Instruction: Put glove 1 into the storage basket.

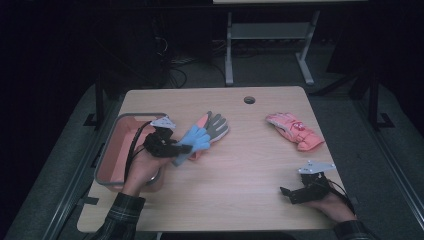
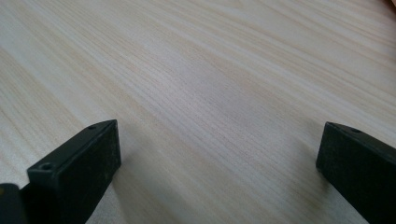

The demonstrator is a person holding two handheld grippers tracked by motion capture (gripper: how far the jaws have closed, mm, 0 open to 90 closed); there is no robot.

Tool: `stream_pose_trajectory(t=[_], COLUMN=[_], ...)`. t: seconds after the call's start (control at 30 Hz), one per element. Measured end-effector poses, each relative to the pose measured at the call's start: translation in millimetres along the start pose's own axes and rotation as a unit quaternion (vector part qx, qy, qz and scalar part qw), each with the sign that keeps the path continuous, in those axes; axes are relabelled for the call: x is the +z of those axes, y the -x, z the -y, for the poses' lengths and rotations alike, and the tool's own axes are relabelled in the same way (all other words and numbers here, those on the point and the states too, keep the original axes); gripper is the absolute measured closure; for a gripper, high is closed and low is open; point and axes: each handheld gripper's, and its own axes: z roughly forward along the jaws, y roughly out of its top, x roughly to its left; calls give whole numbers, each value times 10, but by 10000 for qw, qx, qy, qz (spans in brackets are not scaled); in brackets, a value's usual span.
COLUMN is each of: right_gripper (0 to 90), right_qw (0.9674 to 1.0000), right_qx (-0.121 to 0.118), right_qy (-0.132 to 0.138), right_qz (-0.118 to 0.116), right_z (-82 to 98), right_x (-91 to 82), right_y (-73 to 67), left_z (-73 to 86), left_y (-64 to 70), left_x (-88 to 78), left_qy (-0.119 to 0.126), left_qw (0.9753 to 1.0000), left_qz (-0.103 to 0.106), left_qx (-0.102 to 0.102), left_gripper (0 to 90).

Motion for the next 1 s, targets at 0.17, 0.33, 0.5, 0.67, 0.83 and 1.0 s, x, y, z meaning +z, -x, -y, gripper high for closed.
stream_pose_trajectory(t=[0.17, 0.33, 0.5, 0.67, 0.83, 1.0], right_gripper=[0, 0, 0, 0, 0, 0], right_qw=[10000, 10000, 10000, 10000, 10000, 10000], right_qx=[26, 25, 44, 29, 28, 46], right_qy=[-13, -15, -14, -5, -2, -13], right_qz=[10, 30, 35, 40, 41, 35], right_z=[0, -2, -2, -5, -5, -6], right_x=[-1, 0, 0, 3, 4, 4], right_y=[-1, 4, 3, 7, 7, 5], left_z=[43, 97, 174, 273, 376, 479], left_y=[-133, -276, -434, -598, -741, -886], left_x=[-125, -257, -377, -468, -525, -491], left_qy=[77, 170, 238, 242, 184, 40], left_qw=[9998, 9987, 9965, 9937, 9899, 9869], left_qz=[-159, -391, -666, -904, -1189, -1338], left_qx=[-113, -273, -441, -615, -745, -902], left_gripper=[748, 748, 748, 748, 747, 747])
